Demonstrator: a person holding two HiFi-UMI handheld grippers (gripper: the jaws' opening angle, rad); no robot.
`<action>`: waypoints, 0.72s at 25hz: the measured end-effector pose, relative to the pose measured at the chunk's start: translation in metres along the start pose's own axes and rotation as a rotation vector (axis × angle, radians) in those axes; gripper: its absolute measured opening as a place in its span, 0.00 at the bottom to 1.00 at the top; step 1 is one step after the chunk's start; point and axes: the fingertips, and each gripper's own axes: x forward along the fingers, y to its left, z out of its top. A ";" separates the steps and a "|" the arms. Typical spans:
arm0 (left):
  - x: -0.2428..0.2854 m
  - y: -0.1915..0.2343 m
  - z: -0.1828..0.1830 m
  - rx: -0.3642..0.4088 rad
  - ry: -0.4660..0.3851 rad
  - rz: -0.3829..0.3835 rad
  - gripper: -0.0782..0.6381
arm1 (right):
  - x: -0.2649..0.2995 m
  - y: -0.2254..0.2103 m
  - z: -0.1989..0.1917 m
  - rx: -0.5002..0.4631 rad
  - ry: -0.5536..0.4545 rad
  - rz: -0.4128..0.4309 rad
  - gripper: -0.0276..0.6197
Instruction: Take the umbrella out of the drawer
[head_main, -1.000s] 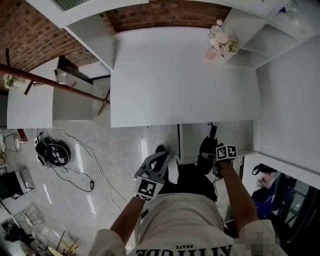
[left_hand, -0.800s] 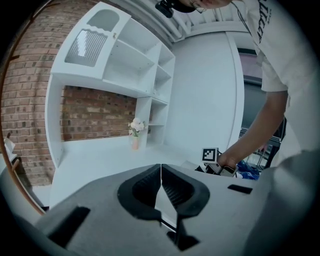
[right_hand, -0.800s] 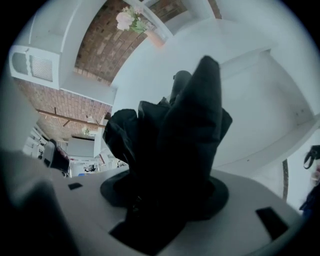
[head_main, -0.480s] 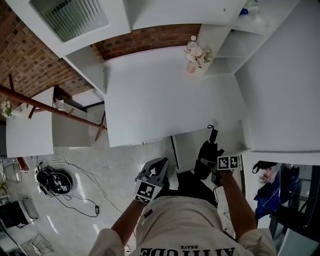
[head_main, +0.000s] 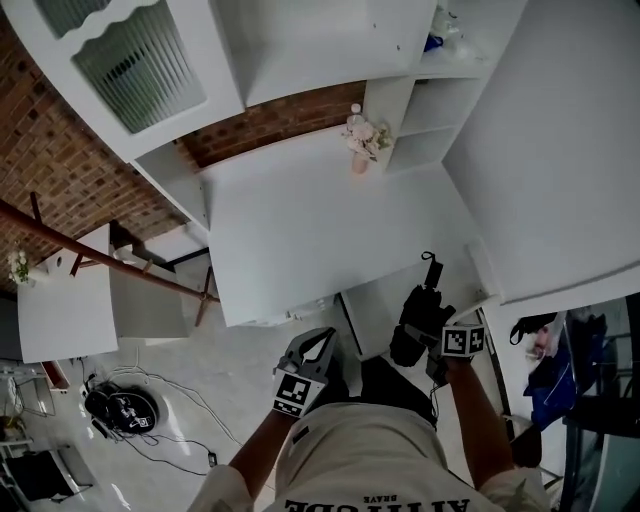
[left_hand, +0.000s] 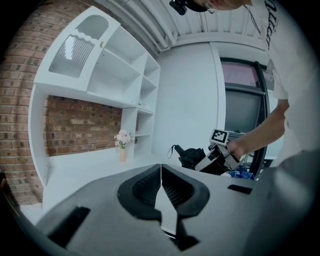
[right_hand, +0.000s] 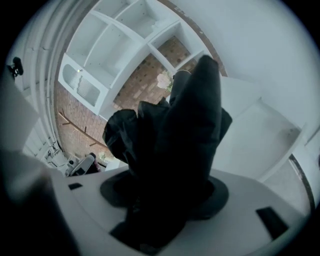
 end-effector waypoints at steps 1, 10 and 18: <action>-0.002 0.000 0.002 0.007 -0.002 -0.008 0.14 | -0.005 0.005 0.003 -0.011 -0.023 -0.001 0.45; -0.006 -0.011 0.010 0.027 -0.015 -0.096 0.14 | -0.065 0.055 0.025 -0.088 -0.262 0.001 0.45; 0.001 -0.039 0.021 0.045 -0.026 -0.147 0.14 | -0.115 0.075 0.022 -0.143 -0.378 -0.004 0.45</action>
